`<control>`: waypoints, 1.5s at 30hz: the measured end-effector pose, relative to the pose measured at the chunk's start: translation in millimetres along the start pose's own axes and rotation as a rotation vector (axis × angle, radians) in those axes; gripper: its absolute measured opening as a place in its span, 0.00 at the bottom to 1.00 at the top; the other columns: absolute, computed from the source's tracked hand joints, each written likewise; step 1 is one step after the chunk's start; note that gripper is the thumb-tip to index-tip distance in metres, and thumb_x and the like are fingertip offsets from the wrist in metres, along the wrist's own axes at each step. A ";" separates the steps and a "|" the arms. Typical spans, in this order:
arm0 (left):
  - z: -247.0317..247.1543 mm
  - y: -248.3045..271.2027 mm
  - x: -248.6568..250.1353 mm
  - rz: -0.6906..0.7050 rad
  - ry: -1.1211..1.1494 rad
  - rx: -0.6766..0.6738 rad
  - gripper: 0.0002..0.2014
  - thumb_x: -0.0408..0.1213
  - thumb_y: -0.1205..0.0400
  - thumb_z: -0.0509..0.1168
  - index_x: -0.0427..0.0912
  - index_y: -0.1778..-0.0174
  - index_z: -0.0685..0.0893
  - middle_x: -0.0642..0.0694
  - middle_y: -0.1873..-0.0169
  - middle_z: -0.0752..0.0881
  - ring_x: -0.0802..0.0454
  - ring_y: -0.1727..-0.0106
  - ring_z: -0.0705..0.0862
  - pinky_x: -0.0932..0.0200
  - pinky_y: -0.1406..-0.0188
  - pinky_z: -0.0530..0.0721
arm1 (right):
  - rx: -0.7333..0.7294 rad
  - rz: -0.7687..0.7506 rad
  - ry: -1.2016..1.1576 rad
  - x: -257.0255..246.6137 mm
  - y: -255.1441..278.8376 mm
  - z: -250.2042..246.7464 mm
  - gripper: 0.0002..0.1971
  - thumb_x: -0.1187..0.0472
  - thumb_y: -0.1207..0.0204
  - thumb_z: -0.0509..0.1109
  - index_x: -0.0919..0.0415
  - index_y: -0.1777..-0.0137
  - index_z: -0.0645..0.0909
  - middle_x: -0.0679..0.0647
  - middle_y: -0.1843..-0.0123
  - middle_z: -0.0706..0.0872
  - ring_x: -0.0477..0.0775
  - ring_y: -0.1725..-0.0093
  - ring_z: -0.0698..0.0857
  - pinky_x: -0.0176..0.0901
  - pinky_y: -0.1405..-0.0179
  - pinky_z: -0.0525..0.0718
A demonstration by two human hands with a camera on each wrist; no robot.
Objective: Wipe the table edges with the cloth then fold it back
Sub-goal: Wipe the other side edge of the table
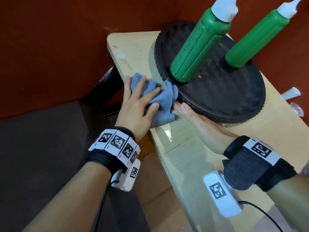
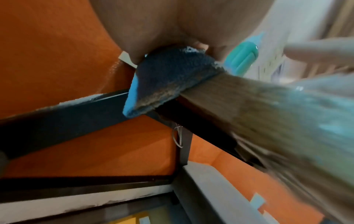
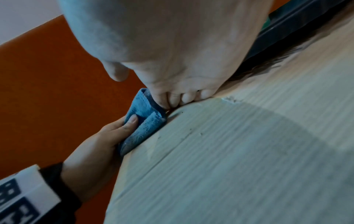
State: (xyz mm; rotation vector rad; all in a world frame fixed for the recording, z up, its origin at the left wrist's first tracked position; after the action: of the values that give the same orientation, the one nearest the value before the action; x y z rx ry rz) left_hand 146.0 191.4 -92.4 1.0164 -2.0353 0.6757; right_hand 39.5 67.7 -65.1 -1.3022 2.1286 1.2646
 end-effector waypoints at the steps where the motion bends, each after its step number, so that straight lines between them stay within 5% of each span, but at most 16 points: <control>1: -0.6 -5.2 0.0 -0.015 -0.038 -0.005 0.20 0.42 0.14 0.57 0.52 0.25 0.74 0.52 0.16 0.54 0.47 0.16 0.37 0.56 0.22 0.42 | -0.007 -0.007 -0.001 -0.2 -0.8 0.9 0.30 0.30 0.24 0.41 0.32 0.22 0.59 0.24 0.22 0.60 0.24 0.24 0.55 0.35 0.23 0.49; 7: -34.6 -12.6 -7.2 -0.159 0.260 0.152 0.22 0.39 0.12 0.53 0.49 0.20 0.66 0.51 0.17 0.59 0.57 0.16 0.46 0.65 0.22 0.47 | -0.032 -0.054 0.021 -4.7 -1.2 3.9 0.29 0.32 0.23 0.41 0.31 0.22 0.56 0.22 0.21 0.56 0.22 0.23 0.52 0.30 0.25 0.47; 12: -11.1 0.7 -7.7 -0.092 -0.057 -0.014 0.23 0.43 0.13 0.54 0.52 0.19 0.65 0.53 0.16 0.46 0.53 0.16 0.35 0.60 0.23 0.46 | 0.009 -0.064 0.092 -11.6 -4.3 -2.0 0.26 0.39 0.20 0.51 0.37 0.21 0.61 0.28 0.21 0.62 0.27 0.23 0.59 0.35 0.20 0.52; 16: -9.6 -16.0 -14.5 -0.145 -0.177 -0.057 0.29 0.50 0.14 0.55 0.55 0.17 0.57 0.50 0.16 0.39 0.47 0.17 0.32 0.49 0.18 0.48 | 0.028 -0.092 0.277 -25.7 -6.8 -1.3 0.27 0.46 0.19 0.59 0.40 0.20 0.58 0.26 0.32 0.71 0.28 0.30 0.69 0.32 0.28 0.58; 19: -13.0 -32.2 -21.2 -0.238 -0.225 -0.097 0.36 0.55 0.17 0.58 0.54 0.16 0.50 0.47 0.17 0.32 0.43 0.17 0.30 0.44 0.18 0.48 | 0.024 -0.109 0.377 -28.9 -5.8 4.8 0.30 0.45 0.19 0.58 0.39 0.19 0.53 0.32 0.19 0.59 0.31 0.29 0.69 0.35 0.24 0.57; 24: 2.1 -16.8 -8.9 -0.247 -0.236 -0.141 0.42 0.54 0.18 0.59 0.48 0.16 0.40 0.43 0.20 0.26 0.40 0.19 0.28 0.45 0.19 0.49 | -0.007 -0.076 0.462 -26.1 -8.0 12.8 0.32 0.45 0.17 0.53 0.46 0.17 0.45 0.39 0.15 0.44 0.36 0.17 0.44 0.43 0.17 0.45; 30: -22.7 -67.3 -32.9 -0.271 -0.312 -0.088 0.37 0.55 0.16 0.53 0.47 0.16 0.44 0.42 0.18 0.30 0.38 0.18 0.31 0.42 0.20 0.57 | -0.015 -0.093 0.485 -29.7 -7.0 14.6 0.28 0.47 0.15 0.50 0.52 0.17 0.50 0.39 0.15 0.43 0.31 0.20 0.42 0.30 0.26 0.41; 34: -32.7 -90.4 -43.5 -0.283 -0.349 -0.082 0.35 0.53 0.15 0.51 0.43 0.15 0.45 0.39 0.17 0.34 0.35 0.17 0.34 0.39 0.18 0.54 | -0.035 -0.061 0.483 -32.2 -7.0 13.7 0.28 0.46 0.15 0.47 0.49 0.17 0.48 0.40 0.15 0.43 0.34 0.18 0.42 0.31 0.25 0.40; 37: -22.3 -71.1 -38.0 -0.226 -0.383 -0.102 0.35 0.53 0.14 0.48 0.41 0.16 0.44 0.40 0.17 0.35 0.35 0.17 0.33 0.41 0.19 0.52 | 0.000 -0.075 0.525 -41.5 -10.6 11.8 0.27 0.46 0.15 0.47 0.54 0.18 0.54 0.43 0.15 0.50 0.40 0.17 0.51 0.36 0.20 0.50; 42: -40.2 -100.3 -50.1 -0.261 -0.370 -0.098 0.34 0.52 0.14 0.49 0.44 0.16 0.44 0.41 0.17 0.36 0.37 0.17 0.33 0.38 0.18 0.55 | 0.041 -0.209 0.594 -61.4 -27.0 16.6 0.31 0.50 0.14 0.50 0.52 0.16 0.40 0.41 0.15 0.41 0.33 0.18 0.43 0.30 0.22 0.42; 45: -31.3 -85.7 -41.8 -0.226 -0.370 -0.086 0.34 0.51 0.14 0.49 0.41 0.16 0.44 0.39 0.17 0.36 0.36 0.17 0.34 0.38 0.18 0.52 | 0.035 -0.238 0.593 -61.9 -36.3 20.0 0.33 0.53 0.15 0.54 0.52 0.16 0.40 0.41 0.15 0.39 0.34 0.20 0.50 0.29 0.22 0.44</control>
State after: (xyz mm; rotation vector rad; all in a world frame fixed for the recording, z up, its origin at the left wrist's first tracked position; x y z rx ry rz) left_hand 246.0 185.2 -97.5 1.3748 -2.1903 0.2939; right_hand 99.2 110.7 -53.4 -2.0366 2.2418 0.8036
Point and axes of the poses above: each hand's wrist, its own y-axis away from the middle knuckle, its own z-axis out of the palm, x = y × z, the point moved 9 cm from there along -y, towards the middle knuckle
